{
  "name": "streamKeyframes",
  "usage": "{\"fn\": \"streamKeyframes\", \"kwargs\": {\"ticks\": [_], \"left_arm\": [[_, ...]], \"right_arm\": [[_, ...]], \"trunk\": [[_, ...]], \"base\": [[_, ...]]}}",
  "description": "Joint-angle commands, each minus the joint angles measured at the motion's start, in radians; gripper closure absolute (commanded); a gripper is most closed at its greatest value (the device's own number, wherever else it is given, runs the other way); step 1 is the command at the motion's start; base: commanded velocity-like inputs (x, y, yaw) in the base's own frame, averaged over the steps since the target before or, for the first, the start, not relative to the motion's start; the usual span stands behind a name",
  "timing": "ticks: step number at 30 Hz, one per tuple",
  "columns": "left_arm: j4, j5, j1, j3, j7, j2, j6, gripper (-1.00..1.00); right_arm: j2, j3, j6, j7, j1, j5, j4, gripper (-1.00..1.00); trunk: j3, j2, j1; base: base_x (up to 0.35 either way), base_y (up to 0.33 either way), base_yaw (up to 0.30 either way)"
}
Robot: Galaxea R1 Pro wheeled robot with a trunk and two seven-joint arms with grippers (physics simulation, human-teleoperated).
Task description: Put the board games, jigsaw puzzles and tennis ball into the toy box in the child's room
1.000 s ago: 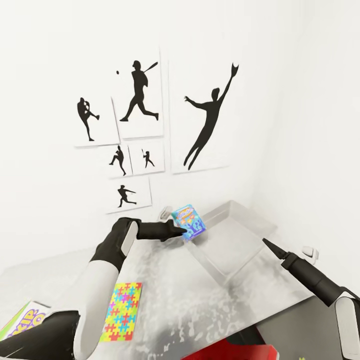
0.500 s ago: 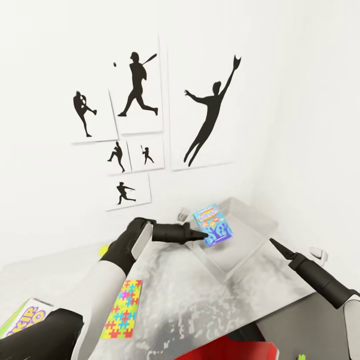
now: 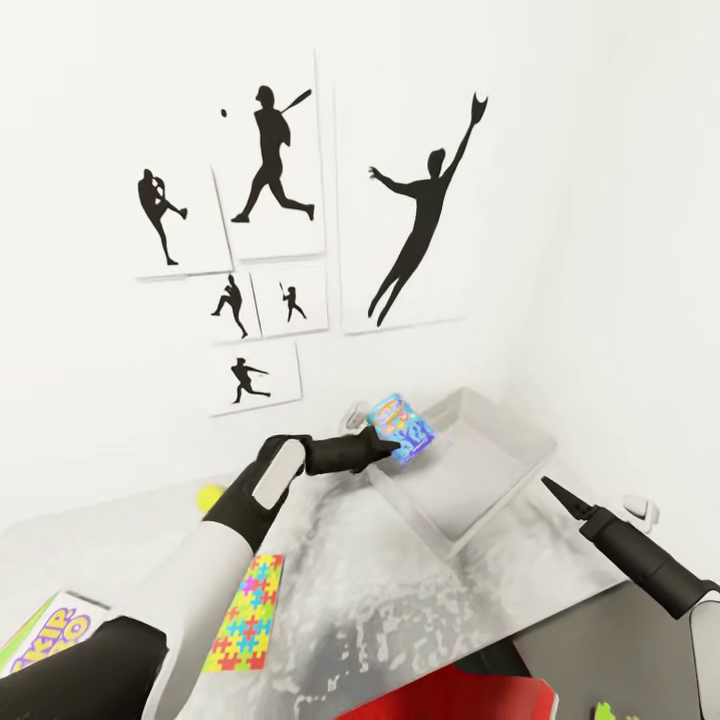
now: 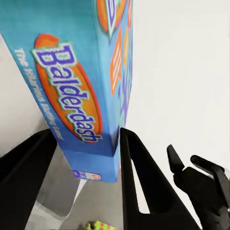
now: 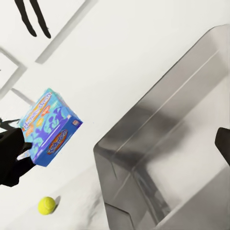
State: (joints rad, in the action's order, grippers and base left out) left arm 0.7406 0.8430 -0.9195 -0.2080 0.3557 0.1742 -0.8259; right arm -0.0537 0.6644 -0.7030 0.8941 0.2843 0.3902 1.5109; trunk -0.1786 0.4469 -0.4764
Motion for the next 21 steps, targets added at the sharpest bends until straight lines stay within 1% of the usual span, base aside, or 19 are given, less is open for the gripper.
{"fn": "streamKeyframes", "kwargs": {"ticks": [1, 2, 4, 5, 7, 9, 10, 12, 13, 15, 16, 19, 20, 21], "left_arm": [[-0.001, 0.051, -0.001, -0.015, -0.051, 0.0, 0.024, 1.0], [-0.002, 0.091, -0.001, -0.042, -0.089, 0.0, 0.043, 1.0], [0.0, 0.171, -0.001, -0.114, -0.131, 0.0, 0.071, 1.0], [0.002, 0.19, -0.001, -0.134, -0.137, 0.0, 0.079, 1.0], [0.005, 0.26, -0.001, -0.205, -0.153, 0.0, 0.128, 1.0], [0.006, 0.312, -0.001, -0.261, -0.16, 0.0, 0.186, 1.0], [0.006, 0.323, -0.001, -0.272, -0.162, 0.0, 0.199, 1.0], [0.006, 0.351, -0.001, -0.308, -0.165, 0.0, 0.245, 1.0], [0.006, 0.359, -0.001, -0.32, -0.168, 0.0, 0.265, 1.0], [0.006, 0.366, -0.001, -0.333, -0.181, 0.0, 0.293, 1.0], [0.006, 0.37, -0.001, -0.34, -0.206, 0.0, 0.315, 1.0], [0.006, 0.375, -0.001, -0.35, -0.248, 0.0, 0.345, 1.0], [0.005, 0.38, -0.001, -0.363, -0.261, 0.0, 0.36, 1.0], [0.005, 0.383, -0.001, -0.369, -0.264, 0.0, 0.364, 1.0]], "right_arm": [[0.0, 0.001, -0.006, 0.002, 0.001, 0.004, 0.0, -1.0], [0.0, 0.001, -0.006, 0.002, 0.001, 0.004, 0.0, -1.0], [0.0, 0.001, -0.006, 0.002, 0.001, 0.004, 0.0, -1.0], [0.0, 0.001, -0.006, 0.002, 0.001, 0.004, 0.0, -1.0], [0.0, 0.001, -0.006, 0.003, 0.001, 0.004, -0.001, -1.0], [0.0, 0.001, -0.006, 0.003, 0.001, 0.004, -0.001, -1.0], [0.0, 0.001, -0.006, 0.003, 0.001, 0.004, -0.001, -1.0], [0.0, 0.001, -0.006, 0.003, 0.001, 0.004, -0.001, -1.0], [0.0, 0.001, -0.006, 0.003, 0.001, 0.004, -0.001, -1.0], [0.0, 0.001, -0.006, 0.003, 0.001, 0.004, -0.001, -1.0], [0.0, 0.001, -0.006, 0.003, 0.001, 0.004, -0.001, -1.0], [0.0, 0.001, -0.006, 0.003, 0.001, 0.004, -0.001, -1.0], [0.0, 0.002, -0.006, 0.003, 0.001, 0.003, -0.001, -1.0], [0.0, 0.002, -0.006, 0.003, 0.001, 0.003, -0.001, -1.0]], "trunk": [[-0.004, 0.002, 0.0], [-0.005, 0.002, 0.0], [-0.009, 0.002, 0.0], [-0.01, 0.002, 0.0], [-0.013, 0.002, 0.0], [-0.017, 0.002, 0.0], [-0.018, 0.002, 0.0], [-0.022, 0.002, 0.0], [-0.023, 0.002, 0.0], [-0.026, 0.002, 0.0], [-0.028, 0.002, 0.0], [-0.033, 0.002, 0.0], [-0.035, 0.002, 0.0], [-0.036, 0.002, 0.0]], "base": [[0.0, 0.0, 0.0], [0.0, 0.0, 0.0], [0.0, 0.0, 0.0], [0.0, 0.0, 0.0], [0.0, 0.0, 0.0], [0.0, 0.0, 0.0], [0.0, 0.0, 0.0], [0.0, 0.0, 0.0], [0.0, 0.0, 0.0], [0.0, 0.0, 0.0], [0.0, 0.0, 0.0], [0.0, 0.0, 0.0], [0.0, 0.0, 0.0], [0.0, 0.0, 0.0]]}}
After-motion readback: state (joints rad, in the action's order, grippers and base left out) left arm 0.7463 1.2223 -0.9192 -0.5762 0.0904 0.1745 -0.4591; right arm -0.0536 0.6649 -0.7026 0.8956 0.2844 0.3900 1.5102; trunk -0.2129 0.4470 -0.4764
